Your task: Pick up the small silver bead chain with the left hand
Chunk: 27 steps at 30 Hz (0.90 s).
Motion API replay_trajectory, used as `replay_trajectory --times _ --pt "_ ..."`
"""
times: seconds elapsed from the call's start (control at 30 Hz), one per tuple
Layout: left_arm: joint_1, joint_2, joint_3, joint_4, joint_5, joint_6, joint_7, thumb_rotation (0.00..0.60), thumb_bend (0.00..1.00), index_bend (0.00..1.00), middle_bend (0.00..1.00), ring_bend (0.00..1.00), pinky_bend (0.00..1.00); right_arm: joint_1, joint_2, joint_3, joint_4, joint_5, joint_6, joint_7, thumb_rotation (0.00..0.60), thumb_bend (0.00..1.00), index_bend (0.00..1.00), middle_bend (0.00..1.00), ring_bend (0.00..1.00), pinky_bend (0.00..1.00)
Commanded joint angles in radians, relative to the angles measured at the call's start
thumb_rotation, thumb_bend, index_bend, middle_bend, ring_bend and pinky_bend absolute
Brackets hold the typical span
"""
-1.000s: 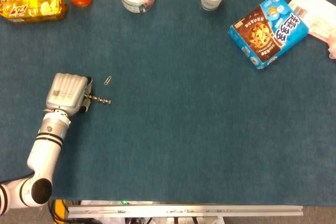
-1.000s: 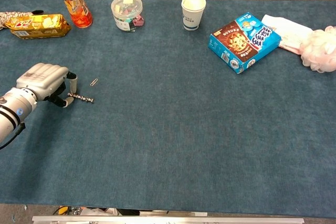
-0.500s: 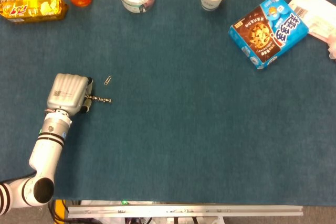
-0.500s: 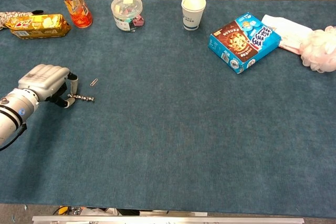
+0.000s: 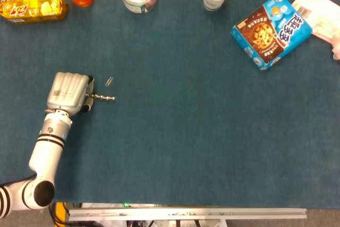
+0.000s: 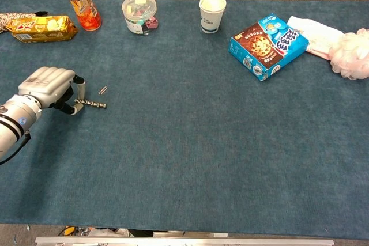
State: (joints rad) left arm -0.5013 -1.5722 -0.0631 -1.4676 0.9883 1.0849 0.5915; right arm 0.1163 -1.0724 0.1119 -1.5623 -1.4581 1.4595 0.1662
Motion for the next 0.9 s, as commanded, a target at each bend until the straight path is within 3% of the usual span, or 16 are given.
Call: replay_trajectory --times 0.03,0.33,0.9 --pt "0.003 0.008 0.001 -0.009 0.016 0.012 -0.007 0.6 0.34 0.59 0.92 0.92 1.0 -0.003 0.001 0.001 -0.002 -0.001 0.005 0.002 0.6 0.18 0.41 0.48 0.38 0.32" --pt "-0.01 0.056 0.001 -0.058 0.095 0.056 0.022 0.6 0.34 0.6 0.92 0.92 1.0 -0.008 0.001 0.002 -0.004 -0.012 0.021 0.007 0.6 0.18 0.41 0.48 0.38 0.32" --pt "-0.049 0.102 -0.03 -0.146 0.106 0.076 0.098 0.6 0.34 0.6 0.92 0.92 1.0 -0.029 0.001 -0.001 0.003 -0.023 0.054 0.035 0.6 0.17 0.41 0.48 0.38 0.32"
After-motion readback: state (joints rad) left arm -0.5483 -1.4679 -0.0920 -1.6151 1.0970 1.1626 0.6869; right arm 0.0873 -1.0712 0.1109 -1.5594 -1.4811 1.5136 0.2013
